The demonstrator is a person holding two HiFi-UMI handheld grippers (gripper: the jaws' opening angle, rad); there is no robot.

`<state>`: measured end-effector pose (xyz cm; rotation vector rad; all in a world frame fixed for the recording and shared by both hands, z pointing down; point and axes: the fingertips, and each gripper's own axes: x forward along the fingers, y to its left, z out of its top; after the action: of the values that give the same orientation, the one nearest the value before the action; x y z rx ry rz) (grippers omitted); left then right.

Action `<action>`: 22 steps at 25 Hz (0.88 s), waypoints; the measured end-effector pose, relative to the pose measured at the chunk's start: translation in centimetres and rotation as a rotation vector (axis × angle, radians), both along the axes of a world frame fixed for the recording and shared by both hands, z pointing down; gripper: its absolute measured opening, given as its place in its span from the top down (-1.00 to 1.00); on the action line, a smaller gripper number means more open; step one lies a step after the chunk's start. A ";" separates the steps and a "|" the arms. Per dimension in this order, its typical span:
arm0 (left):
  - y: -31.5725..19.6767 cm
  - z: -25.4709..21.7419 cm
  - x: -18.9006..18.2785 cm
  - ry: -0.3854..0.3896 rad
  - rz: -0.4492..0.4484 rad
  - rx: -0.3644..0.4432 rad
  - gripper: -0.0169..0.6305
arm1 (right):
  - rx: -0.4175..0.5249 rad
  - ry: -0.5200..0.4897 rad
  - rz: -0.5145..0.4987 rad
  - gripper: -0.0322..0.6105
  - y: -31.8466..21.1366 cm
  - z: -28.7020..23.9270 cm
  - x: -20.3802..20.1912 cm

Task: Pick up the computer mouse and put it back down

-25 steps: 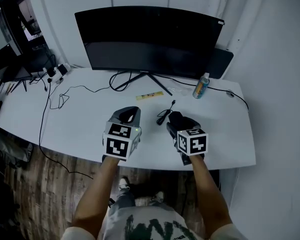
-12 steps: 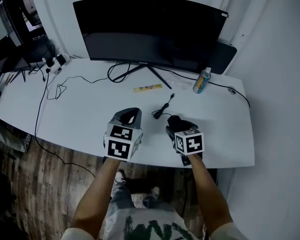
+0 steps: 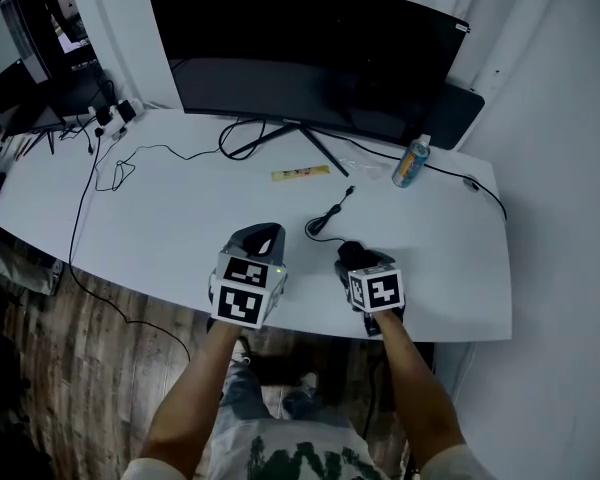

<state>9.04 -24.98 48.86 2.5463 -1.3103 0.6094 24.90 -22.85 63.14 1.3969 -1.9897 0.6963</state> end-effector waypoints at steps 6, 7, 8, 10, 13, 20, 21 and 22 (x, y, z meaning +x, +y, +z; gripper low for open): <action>-0.3 0.0 -0.5 0.000 -0.008 0.001 0.94 | -0.008 0.015 -0.010 -0.08 -0.4 0.3 -0.3; -0.3 0.0 -0.6 0.000 -0.008 0.000 0.94 | -0.010 0.015 -0.010 -0.08 -0.3 0.4 -0.3; -0.3 0.0 -0.6 0.001 -0.007 0.000 0.94 | -0.011 0.014 -0.008 -0.08 -0.3 0.4 -0.4; -0.4 -0.1 -0.8 0.002 -0.008 0.000 0.94 | -0.012 0.014 -0.003 -0.08 -0.4 0.4 -0.4; -0.5 -0.1 -1.0 0.003 -0.009 -0.001 0.94 | -0.018 0.015 0.004 -0.09 -0.5 0.4 -0.3; -0.9 -0.9 -1.6 0.003 -0.015 0.012 0.94 | 0.034 -0.020 0.030 -0.09 -1.2 -2.1 -0.3; -1.0 -1.1 -1.6 0.004 -0.014 0.015 0.94 | 0.047 -0.025 0.033 -0.09 -1.4 -2.7 -0.3; -1.0 -1.4 -1.6 0.007 -0.010 0.016 0.94 | 0.060 -0.031 0.037 -0.09 -1.6 -3.4 -0.4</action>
<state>7.39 -26.00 47.42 2.5510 -1.3303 0.5893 24.51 -24.49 59.79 1.4696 -2.0282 0.6836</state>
